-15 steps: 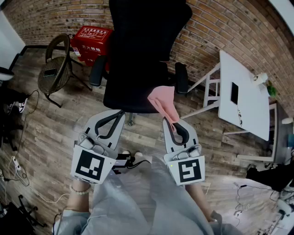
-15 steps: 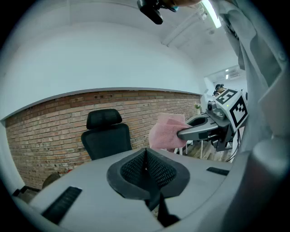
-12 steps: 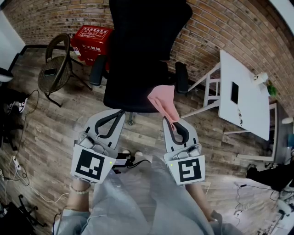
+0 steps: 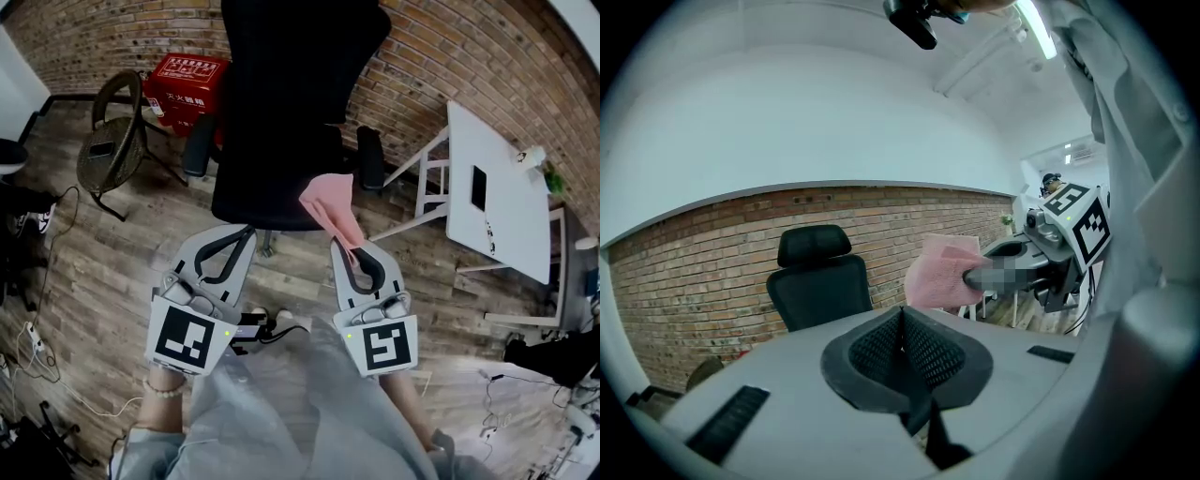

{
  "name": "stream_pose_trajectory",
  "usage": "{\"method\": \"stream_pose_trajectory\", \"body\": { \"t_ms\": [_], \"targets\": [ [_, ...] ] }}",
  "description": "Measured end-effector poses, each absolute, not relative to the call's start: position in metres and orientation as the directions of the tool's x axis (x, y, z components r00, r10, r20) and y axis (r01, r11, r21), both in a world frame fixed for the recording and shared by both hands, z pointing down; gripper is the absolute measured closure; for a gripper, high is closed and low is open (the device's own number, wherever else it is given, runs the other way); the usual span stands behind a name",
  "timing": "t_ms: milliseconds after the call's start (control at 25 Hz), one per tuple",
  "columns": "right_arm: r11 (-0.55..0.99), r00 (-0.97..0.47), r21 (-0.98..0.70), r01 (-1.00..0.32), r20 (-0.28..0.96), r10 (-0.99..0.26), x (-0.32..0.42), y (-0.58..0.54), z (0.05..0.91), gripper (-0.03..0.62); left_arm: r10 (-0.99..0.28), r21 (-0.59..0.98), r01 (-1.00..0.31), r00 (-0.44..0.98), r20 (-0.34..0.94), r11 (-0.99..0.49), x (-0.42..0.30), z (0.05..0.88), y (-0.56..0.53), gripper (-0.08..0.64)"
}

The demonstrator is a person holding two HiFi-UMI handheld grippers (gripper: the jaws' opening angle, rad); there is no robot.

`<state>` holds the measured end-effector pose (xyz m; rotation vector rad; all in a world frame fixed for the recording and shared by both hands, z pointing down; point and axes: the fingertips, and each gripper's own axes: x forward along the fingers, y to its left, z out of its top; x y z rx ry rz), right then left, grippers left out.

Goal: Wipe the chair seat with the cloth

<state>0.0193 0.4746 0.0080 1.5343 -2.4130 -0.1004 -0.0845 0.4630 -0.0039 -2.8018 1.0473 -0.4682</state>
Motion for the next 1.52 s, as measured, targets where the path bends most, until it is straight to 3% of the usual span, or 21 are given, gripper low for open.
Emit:
{"method": "stream_pose_trajectory", "body": {
  "t_ms": [880,1520],
  "targets": [
    [0.35,-0.313,0.241,-0.905,0.179,-0.933,0.003,0.477,0.01,0.538,-0.649,-0.219,-0.612,0.732,0.207,-0.76,-0.119,-0.003,0.455,0.541],
    [0.439,-0.41,0.234,-0.867,0.166,-0.897,0.057,0.319,0.014,0.538,-0.717,-0.249,-0.674,0.671,0.187,-0.696,-0.063,-0.01,0.312,0.541]
  ]
}}
